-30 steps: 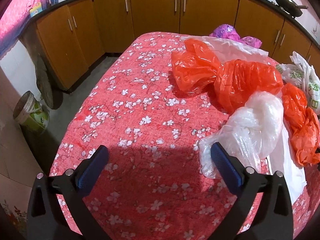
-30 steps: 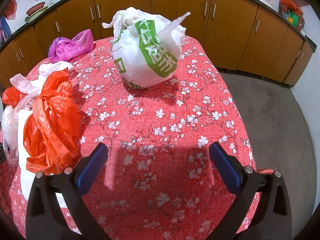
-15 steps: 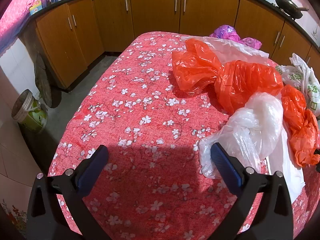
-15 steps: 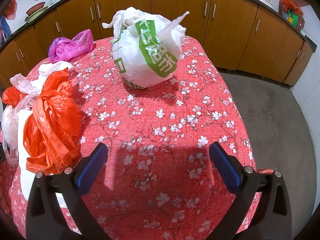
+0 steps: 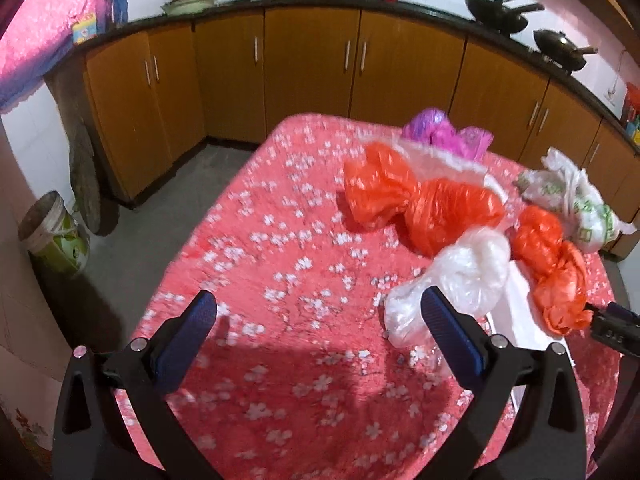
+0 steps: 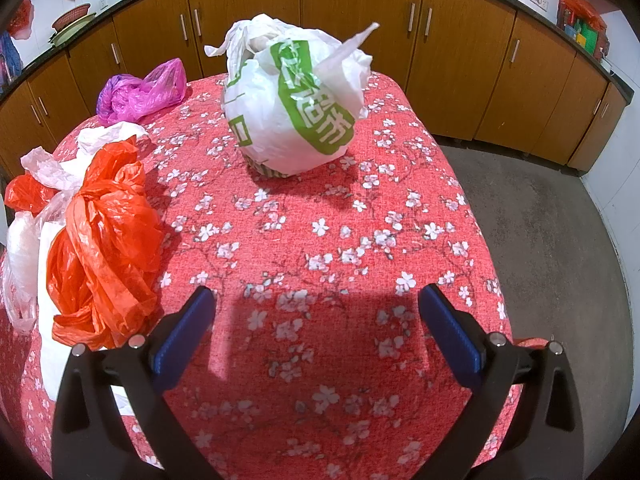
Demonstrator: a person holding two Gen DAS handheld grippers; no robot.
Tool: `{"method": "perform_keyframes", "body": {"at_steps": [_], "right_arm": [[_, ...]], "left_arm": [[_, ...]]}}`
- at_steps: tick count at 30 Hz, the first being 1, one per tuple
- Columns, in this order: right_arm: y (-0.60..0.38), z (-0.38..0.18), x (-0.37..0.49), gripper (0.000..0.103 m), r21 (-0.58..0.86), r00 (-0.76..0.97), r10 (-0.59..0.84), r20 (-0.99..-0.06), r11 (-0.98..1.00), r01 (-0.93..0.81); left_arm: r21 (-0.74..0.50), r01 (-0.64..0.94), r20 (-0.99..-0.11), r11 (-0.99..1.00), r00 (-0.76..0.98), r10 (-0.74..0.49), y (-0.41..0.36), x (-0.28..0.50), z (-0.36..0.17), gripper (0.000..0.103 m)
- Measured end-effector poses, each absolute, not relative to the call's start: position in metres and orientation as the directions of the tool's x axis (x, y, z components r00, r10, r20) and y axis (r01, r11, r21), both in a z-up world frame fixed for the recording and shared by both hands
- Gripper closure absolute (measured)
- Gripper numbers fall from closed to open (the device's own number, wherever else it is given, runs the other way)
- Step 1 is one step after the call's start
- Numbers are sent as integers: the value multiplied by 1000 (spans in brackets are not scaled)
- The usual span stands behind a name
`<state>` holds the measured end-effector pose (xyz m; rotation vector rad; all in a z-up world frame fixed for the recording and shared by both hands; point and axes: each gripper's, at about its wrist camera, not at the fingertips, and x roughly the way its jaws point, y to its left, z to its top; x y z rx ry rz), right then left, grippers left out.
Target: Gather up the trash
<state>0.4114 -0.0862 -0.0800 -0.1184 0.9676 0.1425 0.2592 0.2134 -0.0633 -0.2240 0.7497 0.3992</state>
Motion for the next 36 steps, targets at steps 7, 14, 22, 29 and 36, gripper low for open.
{"method": "perform_keyframes", "body": {"at_steps": [7, 14, 22, 29, 36], "right_arm": [[-86, -80, 411, 4, -37, 559, 68, -826, 984, -173], [-87, -80, 412, 4, -36, 559, 68, -827, 984, -174], [-86, -80, 411, 4, -36, 559, 68, -827, 984, -174], [-86, -80, 412, 4, -36, 559, 68, -827, 984, -173], [-92, -78, 403, 4, -15, 554, 116, -824, 974, -226]], "left_arm": [[-94, -458, -662, 884, 692, 288, 230, 244, -49, 2], [-104, -459, -660, 882, 695, 284, 235, 236, -52, 2], [-112, -438, -667, 892, 698, 259, 223, 238, -59, 2], [-102, -414, -667, 905, 703, 247, 213, 234, -58, 2], [-91, -368, -648, 925, 727, 226, 194, 223, -52, 2]]}}
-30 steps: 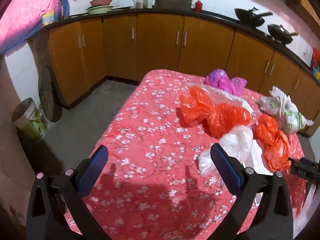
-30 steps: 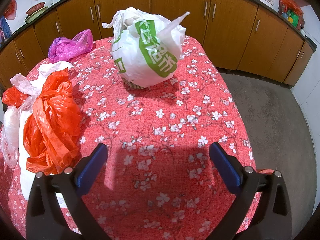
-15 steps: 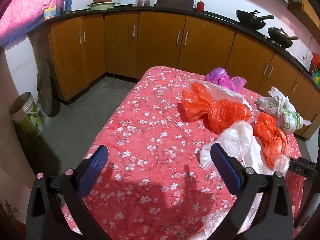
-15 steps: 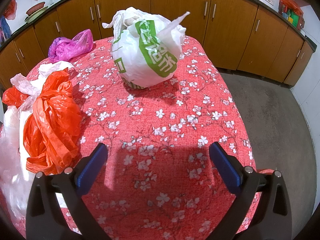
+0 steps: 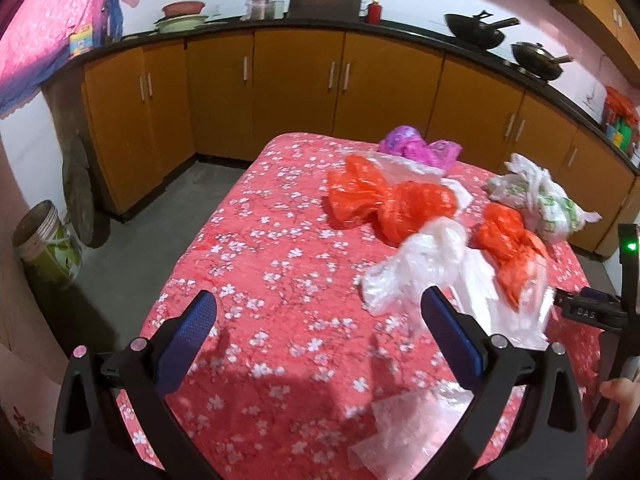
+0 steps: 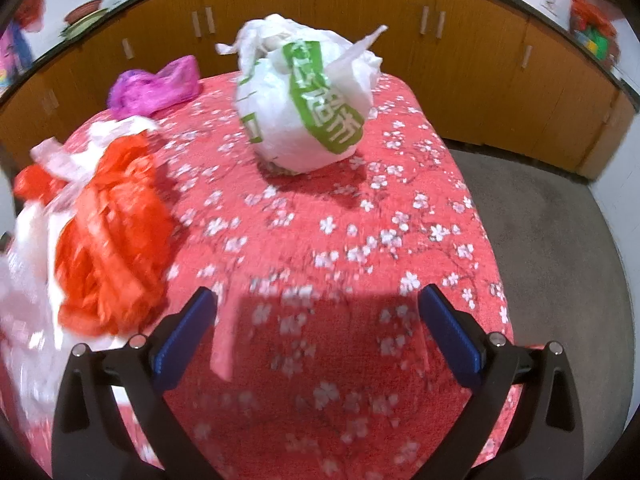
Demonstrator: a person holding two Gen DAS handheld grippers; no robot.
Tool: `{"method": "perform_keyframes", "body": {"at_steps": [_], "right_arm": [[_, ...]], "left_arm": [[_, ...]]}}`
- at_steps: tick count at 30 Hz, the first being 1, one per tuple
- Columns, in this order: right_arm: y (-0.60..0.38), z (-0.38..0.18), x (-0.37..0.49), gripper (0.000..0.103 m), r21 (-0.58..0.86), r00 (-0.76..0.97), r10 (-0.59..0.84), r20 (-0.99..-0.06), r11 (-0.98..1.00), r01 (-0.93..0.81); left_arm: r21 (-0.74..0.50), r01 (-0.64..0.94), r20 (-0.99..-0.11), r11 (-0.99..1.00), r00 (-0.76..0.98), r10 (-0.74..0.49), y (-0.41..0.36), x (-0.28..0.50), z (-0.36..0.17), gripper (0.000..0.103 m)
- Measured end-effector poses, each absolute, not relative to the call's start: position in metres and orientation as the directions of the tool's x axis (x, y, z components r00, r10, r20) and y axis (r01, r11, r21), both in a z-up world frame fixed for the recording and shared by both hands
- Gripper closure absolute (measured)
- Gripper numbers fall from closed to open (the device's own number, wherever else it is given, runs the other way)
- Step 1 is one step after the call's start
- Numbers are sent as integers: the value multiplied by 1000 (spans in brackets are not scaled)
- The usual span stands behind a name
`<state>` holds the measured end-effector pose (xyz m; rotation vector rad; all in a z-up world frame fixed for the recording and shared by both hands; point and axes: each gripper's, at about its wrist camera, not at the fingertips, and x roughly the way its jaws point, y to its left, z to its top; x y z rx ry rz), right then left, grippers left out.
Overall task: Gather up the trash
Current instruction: 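Grasp the clear plastic bag with the left tool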
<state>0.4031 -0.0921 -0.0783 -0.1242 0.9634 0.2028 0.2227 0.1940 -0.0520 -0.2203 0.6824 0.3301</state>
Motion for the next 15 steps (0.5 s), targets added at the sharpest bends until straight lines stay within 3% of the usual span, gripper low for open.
{"method": "perform_keyframes", "body": {"at_steps": [4, 15], "right_arm": [[-112, -60, 365, 4, -25, 629, 109, -770, 979, -201], [-159, 36, 246, 4, -52, 887, -43, -459, 998, 22]], "left_arm": [[-76, -318, -621, 945, 757, 204, 176, 209, -44, 2], [25, -143, -558, 989, 819, 133, 101, 194, -43, 2]]}}
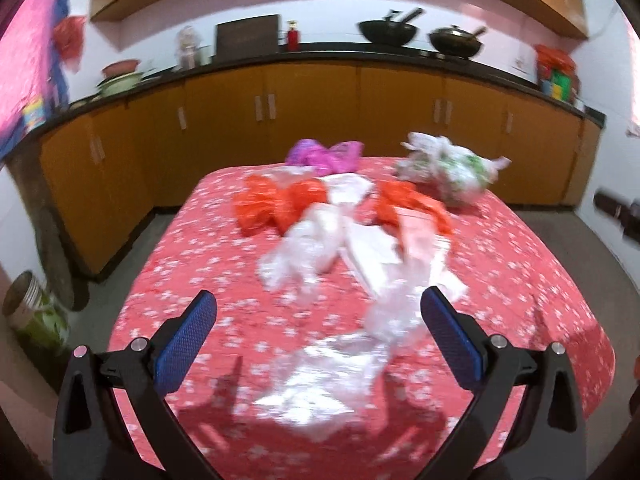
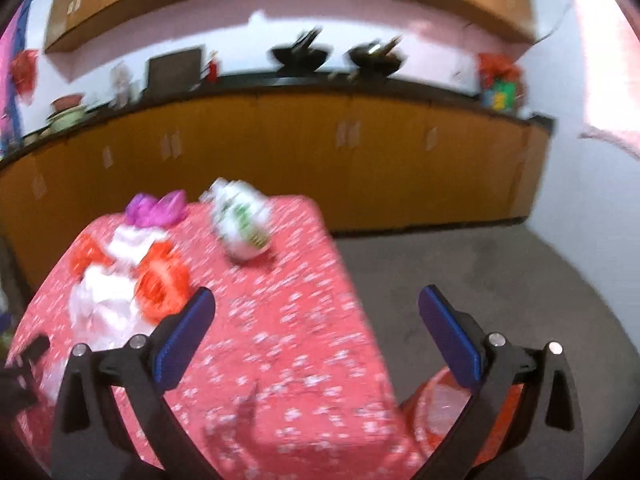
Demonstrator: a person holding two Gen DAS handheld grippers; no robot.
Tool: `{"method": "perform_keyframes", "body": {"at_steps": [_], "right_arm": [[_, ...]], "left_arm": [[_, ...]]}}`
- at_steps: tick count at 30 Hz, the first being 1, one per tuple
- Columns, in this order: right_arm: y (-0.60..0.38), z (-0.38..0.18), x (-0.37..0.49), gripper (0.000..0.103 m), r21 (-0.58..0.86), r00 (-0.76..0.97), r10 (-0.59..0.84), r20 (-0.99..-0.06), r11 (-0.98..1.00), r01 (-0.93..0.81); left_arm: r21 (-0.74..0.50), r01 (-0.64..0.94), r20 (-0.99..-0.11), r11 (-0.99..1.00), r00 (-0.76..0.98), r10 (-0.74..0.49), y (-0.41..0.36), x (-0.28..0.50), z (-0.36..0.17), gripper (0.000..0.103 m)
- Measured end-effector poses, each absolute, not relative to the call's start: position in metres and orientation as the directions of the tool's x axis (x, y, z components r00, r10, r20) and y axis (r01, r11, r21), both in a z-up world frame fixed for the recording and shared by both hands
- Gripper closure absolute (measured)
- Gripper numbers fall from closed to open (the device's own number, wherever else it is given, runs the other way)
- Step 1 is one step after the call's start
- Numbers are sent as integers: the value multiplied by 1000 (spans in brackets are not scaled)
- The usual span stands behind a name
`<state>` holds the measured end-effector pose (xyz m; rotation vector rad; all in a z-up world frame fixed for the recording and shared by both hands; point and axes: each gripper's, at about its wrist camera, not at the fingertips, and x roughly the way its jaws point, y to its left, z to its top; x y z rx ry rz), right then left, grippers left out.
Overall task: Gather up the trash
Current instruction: 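Grasp the clear plastic bag with the left tool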
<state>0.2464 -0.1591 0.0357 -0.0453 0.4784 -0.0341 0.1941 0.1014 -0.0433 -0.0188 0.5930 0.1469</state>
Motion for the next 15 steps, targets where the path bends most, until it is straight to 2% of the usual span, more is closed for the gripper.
{"method": "perform_keyframes", "body": {"at_steps": [3, 8, 15], "right_arm": [[-166, 49, 235, 4, 14, 918, 43, -394, 999, -41], [-163, 59, 233, 4, 24, 927, 81, -366, 997, -78], [-152, 55, 232, 4, 14, 923, 97, -372, 995, -98]], "left_arm": [[32, -125, -555, 992, 823, 122, 88, 200, -45, 3], [16, -122, -585, 992, 803, 108, 78, 217, -53, 7], [-26, -117, -680, 993, 730, 68, 70, 241, -75, 26]]}}
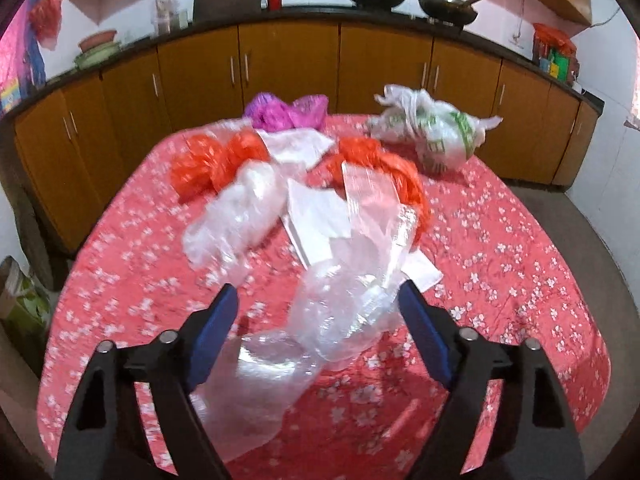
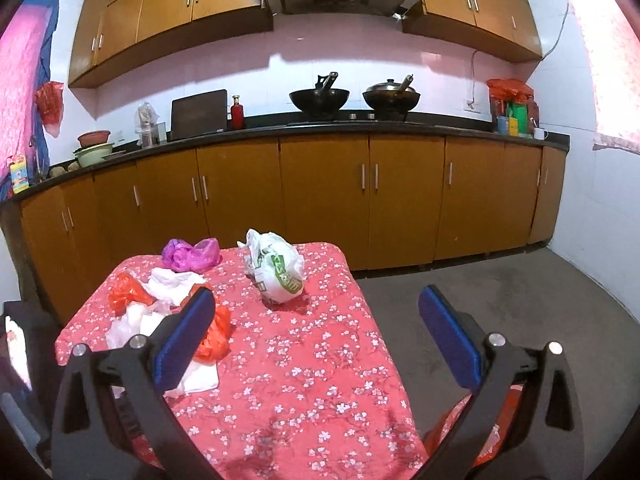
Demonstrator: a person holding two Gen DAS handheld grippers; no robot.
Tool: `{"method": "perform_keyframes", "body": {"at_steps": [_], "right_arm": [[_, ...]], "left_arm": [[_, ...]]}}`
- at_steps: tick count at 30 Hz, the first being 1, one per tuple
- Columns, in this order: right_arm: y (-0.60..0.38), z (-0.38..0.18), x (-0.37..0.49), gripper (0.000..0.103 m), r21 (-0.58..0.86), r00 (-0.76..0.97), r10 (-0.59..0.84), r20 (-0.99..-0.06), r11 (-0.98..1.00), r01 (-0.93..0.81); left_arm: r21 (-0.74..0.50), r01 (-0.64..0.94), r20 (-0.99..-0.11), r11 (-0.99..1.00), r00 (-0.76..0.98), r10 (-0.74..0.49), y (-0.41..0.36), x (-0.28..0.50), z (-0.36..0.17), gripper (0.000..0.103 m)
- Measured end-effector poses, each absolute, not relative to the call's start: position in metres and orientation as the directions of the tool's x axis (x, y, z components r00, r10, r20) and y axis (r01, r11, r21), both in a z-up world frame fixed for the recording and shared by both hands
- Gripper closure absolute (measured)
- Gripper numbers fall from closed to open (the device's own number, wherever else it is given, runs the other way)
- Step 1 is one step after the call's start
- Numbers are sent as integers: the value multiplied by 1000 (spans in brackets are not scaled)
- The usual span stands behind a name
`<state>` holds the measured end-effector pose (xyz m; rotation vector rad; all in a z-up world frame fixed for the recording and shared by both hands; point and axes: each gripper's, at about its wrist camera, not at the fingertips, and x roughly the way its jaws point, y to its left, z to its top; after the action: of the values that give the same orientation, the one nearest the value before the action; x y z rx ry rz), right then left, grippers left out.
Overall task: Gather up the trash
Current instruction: 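Grasp the clear plastic bag with the left tool, then grasp a red plastic bag with the right tool while the left tool holds the clear bag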
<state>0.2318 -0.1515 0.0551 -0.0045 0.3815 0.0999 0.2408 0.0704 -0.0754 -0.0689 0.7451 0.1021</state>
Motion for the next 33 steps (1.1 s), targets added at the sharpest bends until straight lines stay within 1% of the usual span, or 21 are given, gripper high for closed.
{"method": "perform_keyframes", "body": {"at_steps": [2, 3, 4, 5, 7, 8, 10, 13, 18, 23, 29, 33], "right_arm": [[-149, 53, 232, 4, 9, 922, 100, -375, 995, -104], [-147, 53, 232, 4, 3, 922, 99, -374, 994, -105], [-146, 53, 233, 4, -2, 922, 97, -374, 994, -105], [-145, 52, 233, 4, -5, 922, 96, -374, 994, -106], [-141, 52, 234, 4, -6, 921, 100, -376, 994, -110], [-141, 52, 234, 4, -5, 921, 105, -375, 993, -115], [-136, 53, 233, 4, -7, 922, 113, -371, 992, -125], [-129, 54, 232, 4, -22, 923, 120, -365, 990, -138], [-118, 55, 234, 4, -18, 917, 151, -370, 985, -169], [-109, 53, 241, 4, -3, 906, 182, -381, 980, -198], [-90, 43, 252, 4, -14, 892, 204, -404, 973, -229], [-75, 29, 263, 4, -33, 880, 225, -419, 965, -262]], "left_arm": [[-30, -108, -692, 994, 719, 57, 67, 245, -79, 33], [-34, -101, -698, 994, 714, 48, 65, 247, -81, 41], [-35, -95, -705, 995, 708, 43, 64, 248, -83, 53], [-33, -94, -710, 995, 703, 43, 64, 249, -84, 57], [-41, -88, -711, 995, 703, 33, 65, 249, -84, 80], [-51, -83, -709, 995, 705, 22, 67, 248, -84, 87], [-74, -80, -698, 994, 716, 6, 73, 245, -82, 93], [-91, -89, -683, 992, 730, 2, 80, 242, -78, 96], [-124, -98, -641, 987, 768, -4, 92, 235, -61, 98], [-102, -109, -581, 989, 813, 30, 100, 233, -40, 98], [-122, -150, -560, 981, 827, 57, 118, 235, -33, 98], [-114, -162, -548, 980, 833, 74, 125, 236, -31, 98]]}}
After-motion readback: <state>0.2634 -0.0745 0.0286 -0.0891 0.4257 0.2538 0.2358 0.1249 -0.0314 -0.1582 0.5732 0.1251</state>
